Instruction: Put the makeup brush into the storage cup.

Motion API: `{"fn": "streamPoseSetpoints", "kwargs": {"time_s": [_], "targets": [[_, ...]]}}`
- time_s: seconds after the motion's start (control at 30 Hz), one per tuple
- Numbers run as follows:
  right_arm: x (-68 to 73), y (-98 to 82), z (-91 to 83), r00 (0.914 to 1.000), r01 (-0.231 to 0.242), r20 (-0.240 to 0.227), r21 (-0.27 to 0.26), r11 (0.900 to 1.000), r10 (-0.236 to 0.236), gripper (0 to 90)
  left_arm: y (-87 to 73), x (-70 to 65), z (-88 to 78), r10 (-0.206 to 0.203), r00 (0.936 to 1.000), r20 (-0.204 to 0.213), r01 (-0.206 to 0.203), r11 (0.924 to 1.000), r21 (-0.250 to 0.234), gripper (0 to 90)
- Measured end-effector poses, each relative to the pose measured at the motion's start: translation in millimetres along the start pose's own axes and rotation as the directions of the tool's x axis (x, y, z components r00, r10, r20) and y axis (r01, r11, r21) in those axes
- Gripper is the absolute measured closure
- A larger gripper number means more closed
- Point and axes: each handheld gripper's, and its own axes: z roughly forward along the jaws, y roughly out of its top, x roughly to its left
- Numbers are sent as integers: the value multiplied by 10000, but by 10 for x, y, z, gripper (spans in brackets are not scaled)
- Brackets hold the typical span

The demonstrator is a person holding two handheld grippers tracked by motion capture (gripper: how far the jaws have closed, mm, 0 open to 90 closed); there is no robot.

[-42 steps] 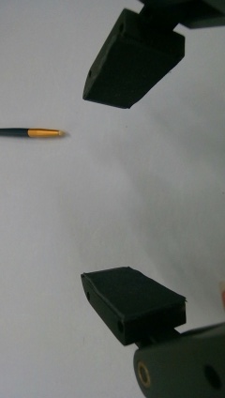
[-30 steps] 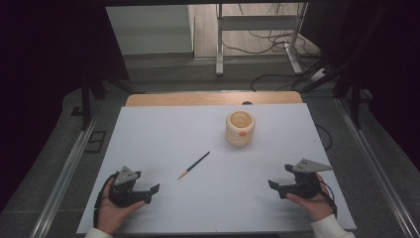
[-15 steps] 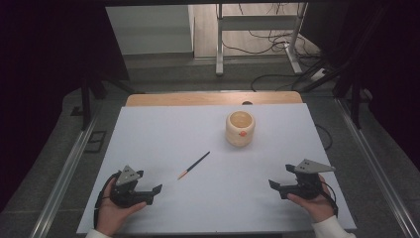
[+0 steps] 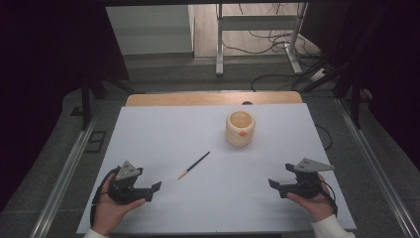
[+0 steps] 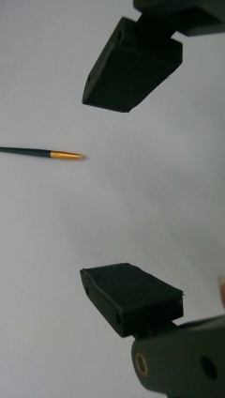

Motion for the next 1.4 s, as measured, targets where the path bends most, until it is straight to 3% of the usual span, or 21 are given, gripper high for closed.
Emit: {"fn": "streamPoseSetpoints", "kwargs": {"time_s": [0.33, 0.7, 1.4], "targets": [[-11, -12, -19, 10000, -42, 43, -43, 10000, 42, 116, 224, 2, -52, 168, 9998, 128, -167, 9998, -55, 177], [-3, -13, -15, 10000, 22, 89, 22, 10000, -22, 116, 308, -11, 23, 219, 9989, 412, -229, 9995, 239, 187], [6, -17, -9, 9999, 94, 36, 18, 10000, -95, 114, 564, -77, 108, 625, 9968, 495, -646, 9970, 420, 187]]}}
